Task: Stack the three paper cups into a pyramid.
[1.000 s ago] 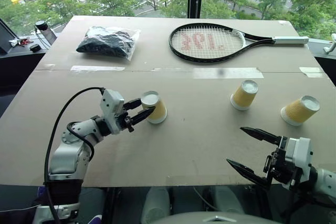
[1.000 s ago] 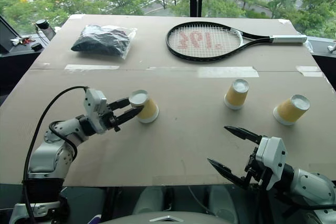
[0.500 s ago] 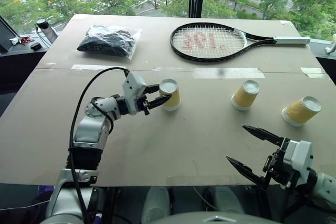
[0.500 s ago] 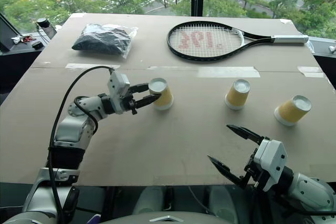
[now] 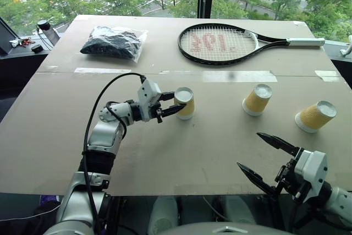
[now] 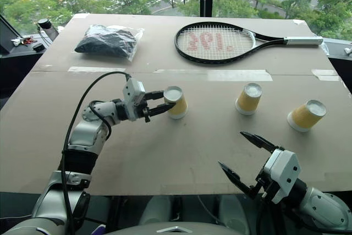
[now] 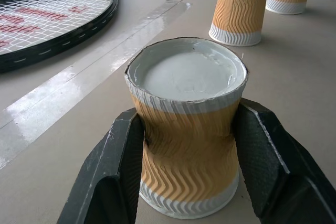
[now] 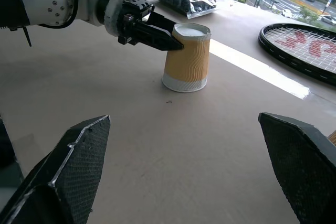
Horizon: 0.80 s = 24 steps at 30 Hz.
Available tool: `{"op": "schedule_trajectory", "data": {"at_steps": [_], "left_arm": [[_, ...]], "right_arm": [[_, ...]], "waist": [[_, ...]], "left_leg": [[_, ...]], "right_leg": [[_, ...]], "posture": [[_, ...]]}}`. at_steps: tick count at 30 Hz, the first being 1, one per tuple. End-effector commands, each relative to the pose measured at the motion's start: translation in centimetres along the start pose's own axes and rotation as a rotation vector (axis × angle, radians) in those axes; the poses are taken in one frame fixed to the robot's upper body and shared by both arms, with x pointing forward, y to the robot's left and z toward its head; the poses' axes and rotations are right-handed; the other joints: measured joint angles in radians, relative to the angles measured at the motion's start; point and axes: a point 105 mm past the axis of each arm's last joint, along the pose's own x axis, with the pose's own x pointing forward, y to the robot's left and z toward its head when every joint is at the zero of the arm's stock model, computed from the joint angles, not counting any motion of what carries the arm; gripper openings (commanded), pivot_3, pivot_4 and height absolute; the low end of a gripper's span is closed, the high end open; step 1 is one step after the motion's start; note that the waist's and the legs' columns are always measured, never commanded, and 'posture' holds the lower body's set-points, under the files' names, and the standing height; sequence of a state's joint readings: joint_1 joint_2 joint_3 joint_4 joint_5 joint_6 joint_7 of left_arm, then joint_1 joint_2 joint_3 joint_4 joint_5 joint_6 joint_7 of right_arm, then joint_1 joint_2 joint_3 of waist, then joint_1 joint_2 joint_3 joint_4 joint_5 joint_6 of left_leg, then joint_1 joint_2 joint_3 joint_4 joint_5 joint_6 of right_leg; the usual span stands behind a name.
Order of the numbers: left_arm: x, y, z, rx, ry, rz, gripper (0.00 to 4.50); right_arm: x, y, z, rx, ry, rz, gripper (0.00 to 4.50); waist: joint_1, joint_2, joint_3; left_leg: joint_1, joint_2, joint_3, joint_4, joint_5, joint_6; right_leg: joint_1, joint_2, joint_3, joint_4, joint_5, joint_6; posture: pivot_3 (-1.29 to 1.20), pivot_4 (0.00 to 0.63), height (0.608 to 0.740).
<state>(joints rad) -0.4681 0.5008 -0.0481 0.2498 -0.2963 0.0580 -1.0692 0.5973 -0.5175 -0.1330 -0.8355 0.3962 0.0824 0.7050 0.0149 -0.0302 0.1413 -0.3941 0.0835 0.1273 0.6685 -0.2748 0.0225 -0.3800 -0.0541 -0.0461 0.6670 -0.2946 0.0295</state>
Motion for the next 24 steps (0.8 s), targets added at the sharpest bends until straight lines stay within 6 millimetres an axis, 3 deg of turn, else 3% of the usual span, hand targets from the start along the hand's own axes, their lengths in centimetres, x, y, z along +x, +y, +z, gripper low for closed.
{"op": "schedule_trajectory", "data": {"at_steps": [1, 11, 12, 16, 24], "left_arm": [[0.3, -0.3, 0.2, 0.019, -0.012, -0.008, 1.99], [0.2, -0.6, 0.1, -0.021, -0.035, -0.009, 1.99], [0.1, -0.7, 0.3, -0.024, -0.04, -0.015, 2.98], [-0.3, -0.6, 0.8, -0.025, -0.048, 0.0, 4.44], [-4.5, -1.9, 2.4, -0.063, -0.069, 0.04, 4.48]], "right_arm": [[-0.1, -0.5, 0.6, -0.027, -0.022, -0.035, 4.5], [-0.9, -0.9, 2.1, 0.018, -0.118, -0.046, 4.5], [-0.9, -0.9, 2.2, 0.021, -0.123, -0.044, 4.5], [-1.0, -1.2, 2.0, 0.022, -0.114, -0.055, 4.5], [-0.6, -6.0, 0.6, -0.04, -0.042, -0.366, 4.5]], "waist": [[0.0, 0.0, 0.0], [-0.001, 0.0, 0.0], [-0.001, 0.0, 0.0], [-0.002, 0.0, 0.0], [-0.01, 0.001, 0.0]], "left_leg": [[0.0, 0.0, 0.0, 0.0, 0.0, 0.0], [0.0, 0.0, -0.001, 0.0, 0.0, 0.0], [0.0, 0.0, 0.0, 0.0, 0.0, 0.0], [0.0, 0.0, -0.001, 0.0, 0.0, 0.0], [0.0, 0.001, -0.002, 0.0, 0.0, 0.0]], "right_leg": [[0.0, 0.0, 0.0, 0.0, 0.0, 0.0], [0.0, 0.0, 0.0, 0.0, 0.0, 0.0], [0.0, 0.0, 0.0, 0.0, 0.0, 0.0], [0.0, 0.0, 0.0, 0.0, 0.0, 0.0], [0.0, -0.001, 0.003, 0.0, 0.0, 0.0]], "posture": [[0.0, 0.15, 0.74], [0.0, 0.15, 0.74], [0.0, 0.15, 0.74], [0.0, 0.15, 0.74], [0.0, 0.15, 0.74]]}}
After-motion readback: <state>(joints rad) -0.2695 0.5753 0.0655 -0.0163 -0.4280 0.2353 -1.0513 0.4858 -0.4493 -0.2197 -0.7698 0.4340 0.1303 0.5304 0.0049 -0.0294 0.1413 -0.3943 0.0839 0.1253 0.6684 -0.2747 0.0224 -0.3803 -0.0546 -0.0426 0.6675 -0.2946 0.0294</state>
